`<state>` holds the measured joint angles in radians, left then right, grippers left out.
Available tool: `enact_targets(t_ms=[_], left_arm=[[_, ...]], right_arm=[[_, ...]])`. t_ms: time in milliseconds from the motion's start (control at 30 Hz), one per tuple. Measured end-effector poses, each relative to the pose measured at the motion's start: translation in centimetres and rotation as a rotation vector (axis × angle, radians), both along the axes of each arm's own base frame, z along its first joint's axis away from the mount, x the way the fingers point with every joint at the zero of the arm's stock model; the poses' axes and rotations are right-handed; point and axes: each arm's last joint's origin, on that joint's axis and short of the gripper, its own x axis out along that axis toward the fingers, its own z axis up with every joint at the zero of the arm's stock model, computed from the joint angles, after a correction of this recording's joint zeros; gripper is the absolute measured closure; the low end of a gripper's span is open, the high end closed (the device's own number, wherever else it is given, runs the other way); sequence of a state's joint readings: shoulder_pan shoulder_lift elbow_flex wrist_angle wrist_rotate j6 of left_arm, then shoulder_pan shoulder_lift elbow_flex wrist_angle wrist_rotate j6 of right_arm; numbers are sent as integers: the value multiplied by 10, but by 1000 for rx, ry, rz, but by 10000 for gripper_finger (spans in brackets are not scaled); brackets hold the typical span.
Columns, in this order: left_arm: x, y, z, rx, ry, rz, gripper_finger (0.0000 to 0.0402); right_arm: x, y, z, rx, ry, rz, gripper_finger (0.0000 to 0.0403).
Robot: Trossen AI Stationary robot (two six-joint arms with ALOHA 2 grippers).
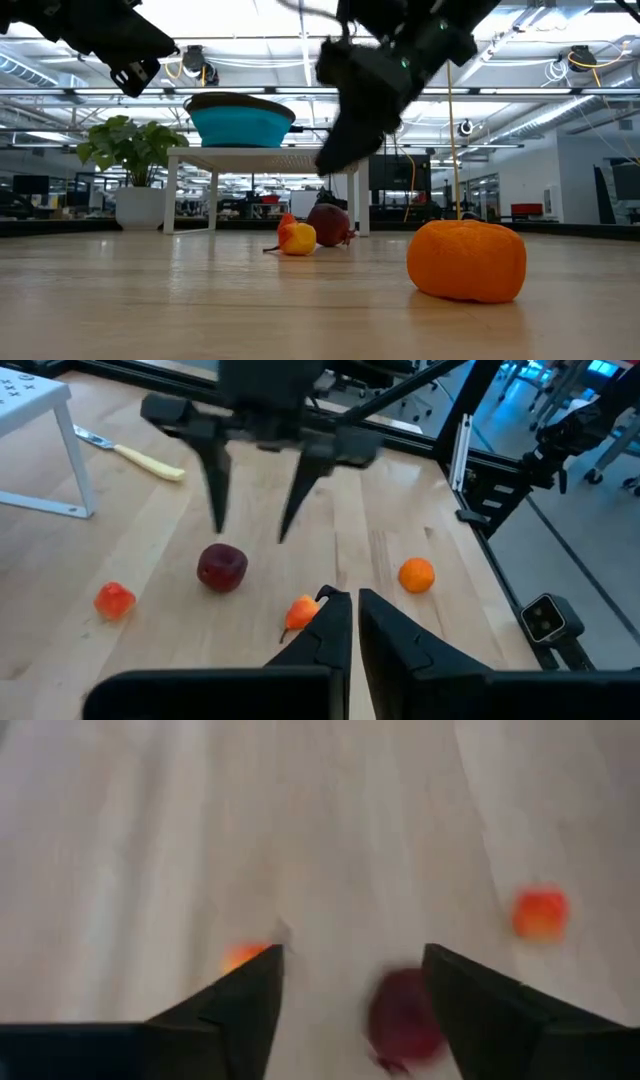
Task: Pick & Place Fruit
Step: Put the pomegranate into the strainer bowl on the shelf
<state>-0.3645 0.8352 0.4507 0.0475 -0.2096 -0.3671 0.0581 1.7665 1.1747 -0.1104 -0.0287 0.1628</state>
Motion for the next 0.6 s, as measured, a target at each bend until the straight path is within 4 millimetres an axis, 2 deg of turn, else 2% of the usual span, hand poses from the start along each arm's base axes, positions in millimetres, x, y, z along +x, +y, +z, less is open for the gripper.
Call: enact_targets(t_ms=[233,367,500,600], left_arm=[[0,0,0,14,-1,-6,380],[0,0,0,25,-3,-10,380],[0,0,0,31,-2,-13,380],[0,0,-1,39,3,-16,380]], right_arm=[[3,-9,-5,-53,-7,-47,119],[5,-11,-8,-54,-8,-56,115],[4,-10,-21,-58,56,-52,118],[10,-11,-26,-67,37,-67,118]])
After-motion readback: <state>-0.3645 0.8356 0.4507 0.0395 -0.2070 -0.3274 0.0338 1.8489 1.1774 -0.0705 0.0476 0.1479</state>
